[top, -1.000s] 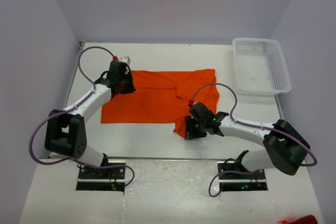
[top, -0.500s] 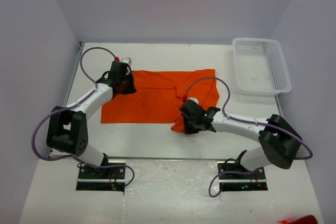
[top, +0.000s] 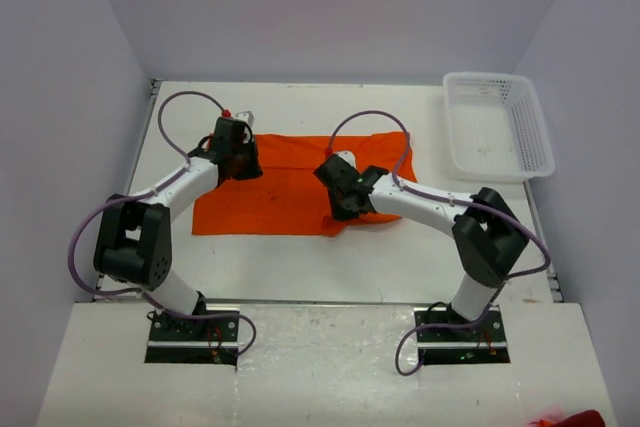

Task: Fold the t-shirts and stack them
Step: Fold the flattened tshirt in 1/3 of the way, then grap the side of the flattened tshirt closest away from the robot with both arms

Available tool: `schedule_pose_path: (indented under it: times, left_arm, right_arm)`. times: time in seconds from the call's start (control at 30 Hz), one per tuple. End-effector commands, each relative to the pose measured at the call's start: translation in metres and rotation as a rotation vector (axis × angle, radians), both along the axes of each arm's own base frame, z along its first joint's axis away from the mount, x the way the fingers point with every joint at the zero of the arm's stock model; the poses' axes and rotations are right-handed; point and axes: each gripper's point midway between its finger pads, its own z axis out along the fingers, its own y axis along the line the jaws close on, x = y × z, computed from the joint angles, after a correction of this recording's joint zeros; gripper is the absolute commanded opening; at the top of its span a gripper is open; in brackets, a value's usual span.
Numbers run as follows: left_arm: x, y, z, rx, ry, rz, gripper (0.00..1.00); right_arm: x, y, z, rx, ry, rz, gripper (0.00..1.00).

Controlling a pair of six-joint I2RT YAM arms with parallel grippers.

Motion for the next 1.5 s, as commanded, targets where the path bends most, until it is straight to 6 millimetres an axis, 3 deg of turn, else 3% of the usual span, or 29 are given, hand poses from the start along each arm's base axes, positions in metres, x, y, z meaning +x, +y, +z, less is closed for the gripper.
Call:
schedule_pose_path:
  times: [0.0,0.07,0.17,0.27,0.3,0.37,0.53,0.67,1.2,1.47]
  left_arm:
    - [0.015,-0.009,0.014,-0.028,-0.063,-0.016,0.00]
    - [0.014,-0.008,0.011,-0.024,-0.056,-0.016,0.00]
    - [0.014,-0.008,0.009,-0.023,-0.053,-0.018,0.00]
    - [0.013,-0.009,0.009,-0.024,-0.051,-0.021,0.00]
    - [0.013,-0.009,0.009,-0.026,-0.053,-0.024,0.00]
    - [0.013,-0.009,0.008,-0.029,-0.050,-0.025,0.00]
    - [0.012,-0.009,0.008,-0.034,-0.055,-0.021,0.00]
    - [0.009,-0.009,0.004,-0.037,-0.049,-0.020,0.00]
    - [0.006,-0.009,0.004,-0.037,-0.057,-0.023,0.00]
    - [0.007,-0.008,0.008,-0.033,-0.070,-0.026,0.00]
  right_arm:
    - [0.036,-0.003,0.009,-0.051,-0.052,0.003,0.09]
    - [0.063,0.003,0.010,-0.065,-0.072,0.000,0.10]
    - [0.087,0.000,0.011,-0.087,-0.100,-0.006,0.11]
    - [0.106,0.000,0.017,-0.106,-0.133,0.021,0.36]
    - [0.108,0.000,0.019,-0.107,-0.135,0.025,0.52]
    - [0.105,-0.002,0.021,-0.108,-0.135,0.025,0.55]
    - [0.089,-0.009,0.016,-0.089,-0.112,0.038,0.53]
    - [0.083,-0.004,0.008,-0.069,-0.084,0.085,0.43]
    - [0.105,0.018,-0.001,-0.075,-0.053,0.144,0.37]
    - [0.107,0.005,-0.021,-0.136,-0.030,0.110,0.35]
